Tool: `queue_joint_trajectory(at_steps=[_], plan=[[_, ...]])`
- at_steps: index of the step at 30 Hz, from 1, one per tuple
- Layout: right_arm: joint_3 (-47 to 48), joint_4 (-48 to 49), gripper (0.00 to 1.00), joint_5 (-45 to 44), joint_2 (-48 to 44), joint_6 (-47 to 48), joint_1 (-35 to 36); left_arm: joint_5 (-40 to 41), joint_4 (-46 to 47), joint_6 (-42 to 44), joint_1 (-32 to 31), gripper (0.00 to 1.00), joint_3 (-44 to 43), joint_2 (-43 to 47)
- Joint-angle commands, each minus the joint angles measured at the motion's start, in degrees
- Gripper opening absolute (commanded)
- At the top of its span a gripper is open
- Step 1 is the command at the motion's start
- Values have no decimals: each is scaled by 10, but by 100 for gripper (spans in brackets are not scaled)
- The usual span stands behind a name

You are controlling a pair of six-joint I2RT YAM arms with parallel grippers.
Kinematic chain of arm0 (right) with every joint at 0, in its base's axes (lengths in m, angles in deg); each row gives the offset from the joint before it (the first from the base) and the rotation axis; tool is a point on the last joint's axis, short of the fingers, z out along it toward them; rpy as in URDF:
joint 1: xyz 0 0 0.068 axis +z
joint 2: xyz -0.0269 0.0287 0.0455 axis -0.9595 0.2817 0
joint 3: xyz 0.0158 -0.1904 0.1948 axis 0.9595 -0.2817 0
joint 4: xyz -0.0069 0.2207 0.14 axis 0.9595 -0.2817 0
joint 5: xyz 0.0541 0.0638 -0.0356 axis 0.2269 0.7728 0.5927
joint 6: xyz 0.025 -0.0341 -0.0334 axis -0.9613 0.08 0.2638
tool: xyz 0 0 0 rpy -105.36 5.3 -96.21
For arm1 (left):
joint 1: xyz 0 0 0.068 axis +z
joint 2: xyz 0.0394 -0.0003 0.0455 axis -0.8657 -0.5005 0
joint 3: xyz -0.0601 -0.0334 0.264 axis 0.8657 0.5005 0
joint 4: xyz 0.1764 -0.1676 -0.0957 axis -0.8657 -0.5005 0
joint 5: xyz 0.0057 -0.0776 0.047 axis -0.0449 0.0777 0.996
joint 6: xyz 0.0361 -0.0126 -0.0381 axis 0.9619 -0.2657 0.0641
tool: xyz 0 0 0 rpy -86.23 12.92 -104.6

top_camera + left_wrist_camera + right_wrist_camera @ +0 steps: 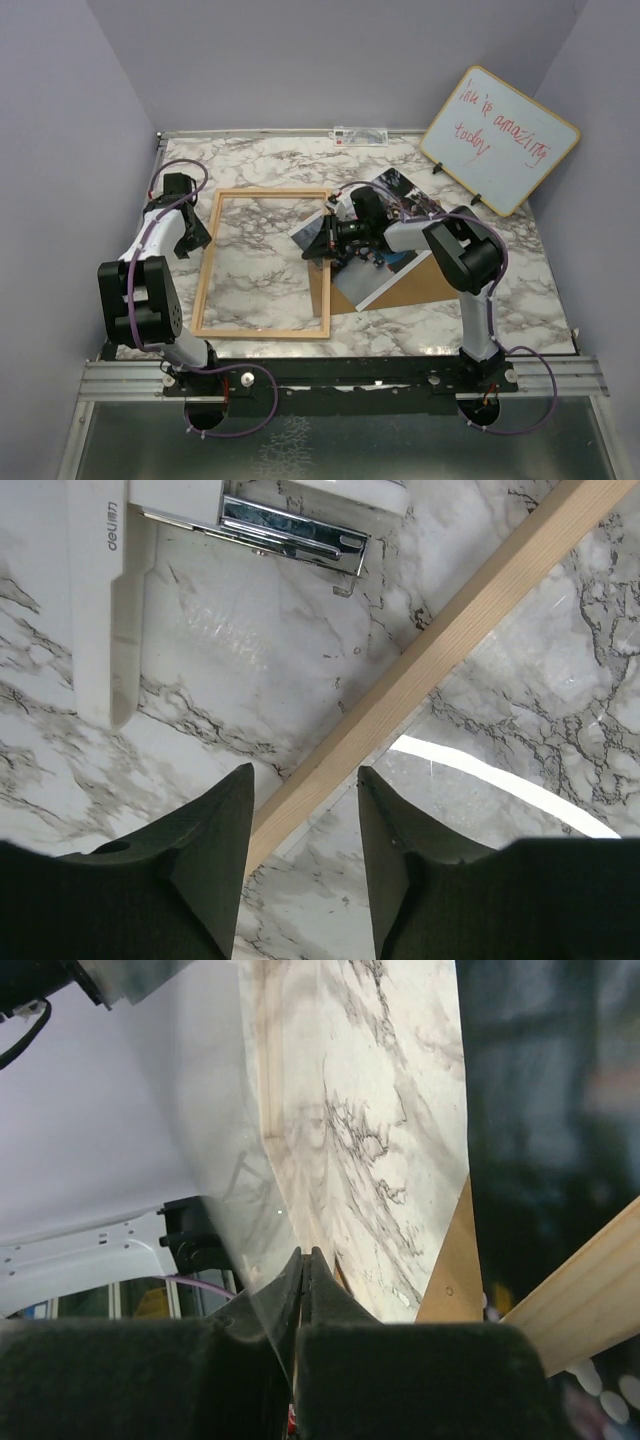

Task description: Put the photo into the frame

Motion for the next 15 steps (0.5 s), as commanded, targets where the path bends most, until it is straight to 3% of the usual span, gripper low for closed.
queue_joint_trajectory(at_steps=[1,6,12,15], plan=[[-13,87,1,-17,-28,-36,2,4,16,17,0,44,9,5],[-9,68,1,-21,-40,-23,1,-49,23,28,1,41,22,-21],[-5,47,1,-23,-55,-15,0,-40,33,33,1,53,32,-44],[-1,34,1,-19,-65,-15,-4,-45,39,34,1,47,39,-53]])
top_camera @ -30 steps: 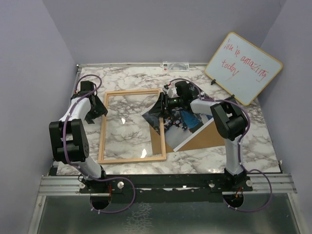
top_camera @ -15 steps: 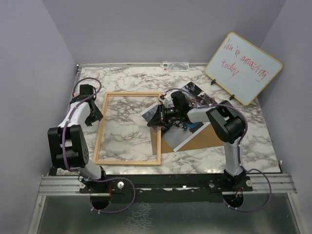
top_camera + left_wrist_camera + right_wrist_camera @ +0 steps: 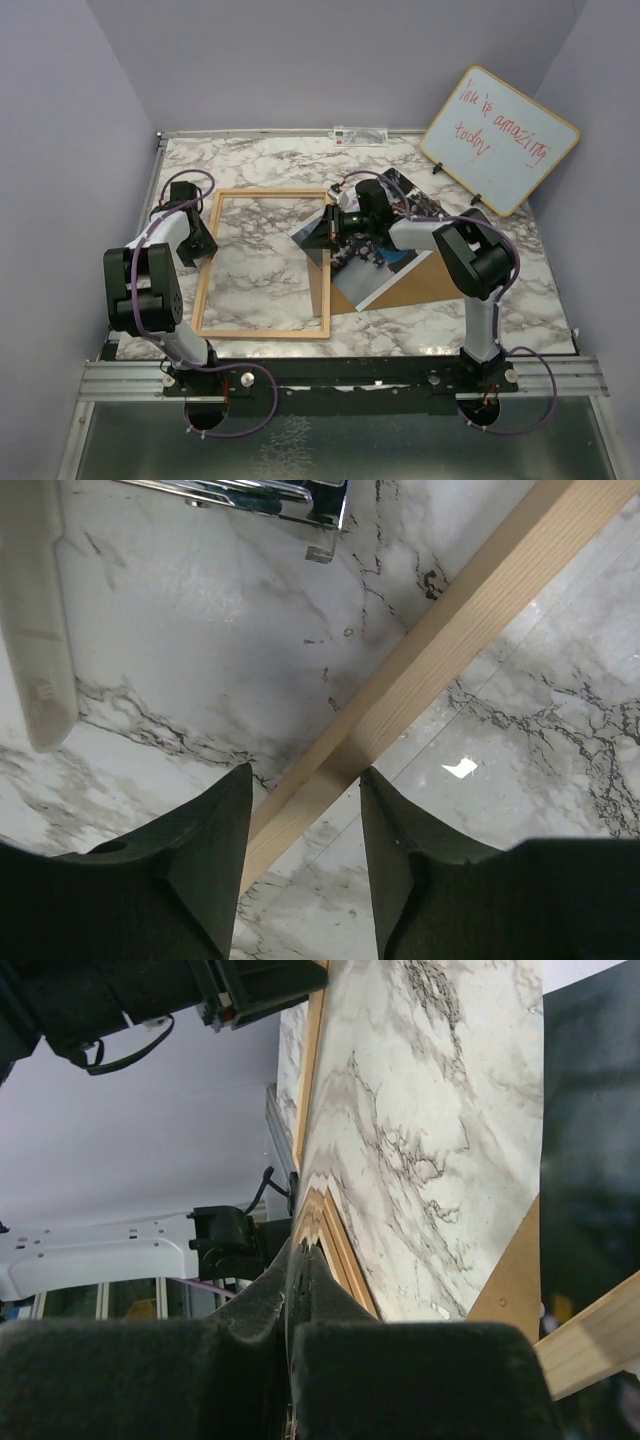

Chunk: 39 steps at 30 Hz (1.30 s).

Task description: Put the photo into the frame

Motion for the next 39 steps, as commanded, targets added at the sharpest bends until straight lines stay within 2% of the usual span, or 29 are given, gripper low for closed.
queue_joint_trajectory(at_steps=[1,6,8,13,18,21,25,28,32,37,39], plan=[[11,-14,1,-3,-28,6,-5,-19,18,6,1,42,19,-15],[22,-58,1,4,-44,6,-18,-68,26,-12,1,20,34,7],[29,-81,1,10,-51,12,-24,-96,29,-22,1,15,39,15],[43,-120,1,26,-67,38,-34,-148,41,-34,0,13,51,20],[56,-136,1,66,-68,81,-34,-162,47,22,0,13,47,16],[75,-178,1,83,-73,132,-34,-159,54,48,-3,10,45,16],[107,-262,1,81,-76,198,-35,-169,73,67,-21,1,47,11],[121,-317,1,62,-75,225,-37,-169,79,86,-49,0,26,-10],[111,-343,1,35,-81,227,-45,-147,83,103,-90,0,-17,-48],[114,-360,1,22,-91,222,-69,-147,84,117,-96,0,-37,-62],[130,-371,1,27,-88,224,-74,-143,80,106,-97,12,-41,-59]])
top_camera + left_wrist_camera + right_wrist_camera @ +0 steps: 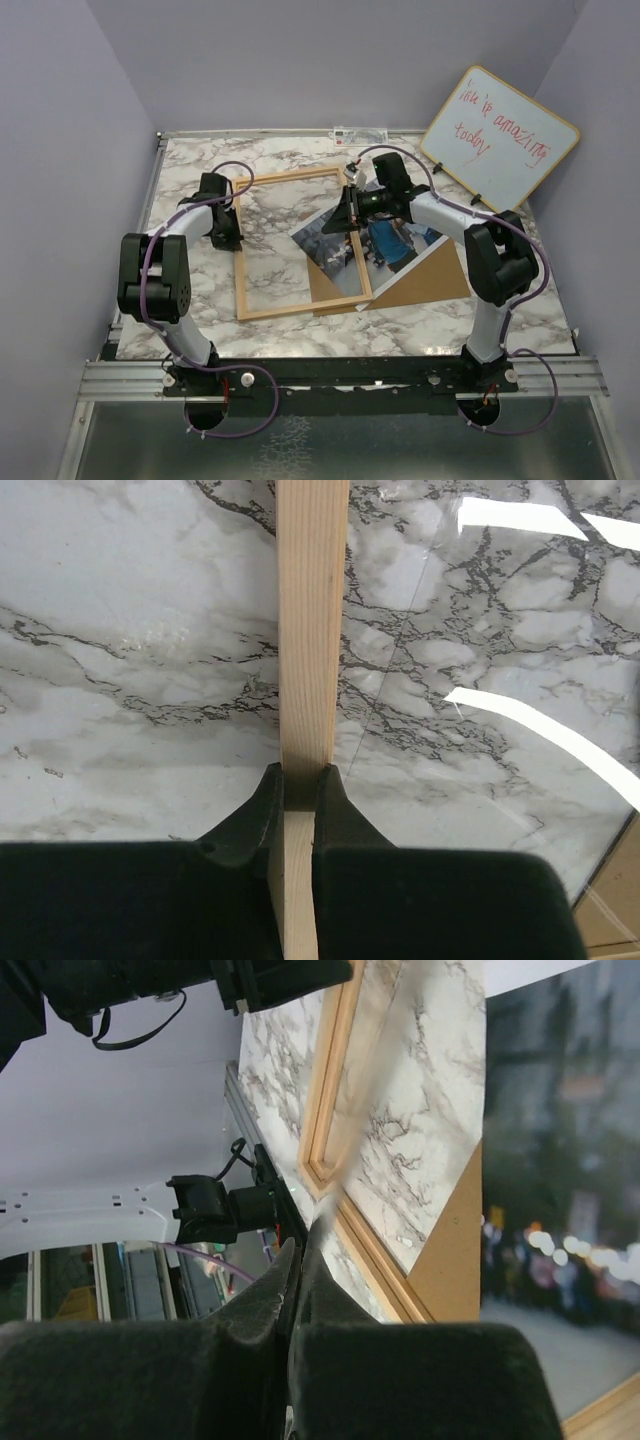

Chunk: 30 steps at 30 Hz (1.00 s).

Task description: Put the photo into the frame

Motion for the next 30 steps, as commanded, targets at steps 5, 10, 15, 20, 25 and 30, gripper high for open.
queue_joint_trajectory(at_steps=[5,10,15,20,25,30], plan=[[67,-83,1,26,-12,28,-11,19,-6,-32,0,62,-24,36],[118,-144,1,45,-12,63,-11,90,-36,-52,1,74,-45,85],[175,-190,1,89,13,76,-11,133,-49,-110,2,71,-52,117],[201,-198,1,118,29,83,-10,169,-43,-165,10,60,-42,112],[201,-134,1,138,25,48,0,133,-32,-176,33,57,-48,70],[222,-112,1,143,29,38,13,32,-10,-143,52,51,-59,5]])
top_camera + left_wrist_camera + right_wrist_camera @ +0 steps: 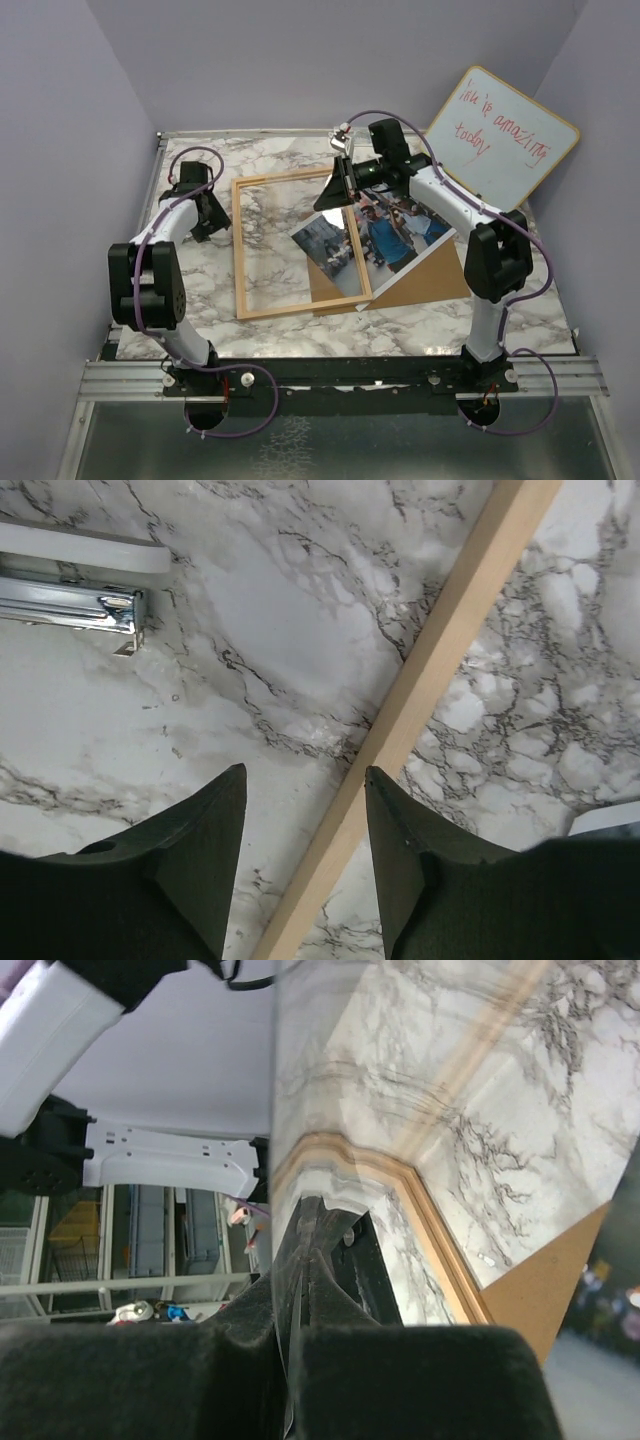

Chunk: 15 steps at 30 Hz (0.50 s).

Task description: Put the photo into the frame

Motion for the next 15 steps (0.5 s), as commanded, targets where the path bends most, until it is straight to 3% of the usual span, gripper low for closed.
queue_joint_trajectory(at_steps=[1,11,15], plan=[[27,45,1,40,10,-24,15,-102,18,18,18,50,-18,-59],[48,66,1,36,47,-48,31,-166,34,35,45,28,-46,-116],[55,65,1,27,65,-55,31,-176,34,43,50,24,-43,-124]])
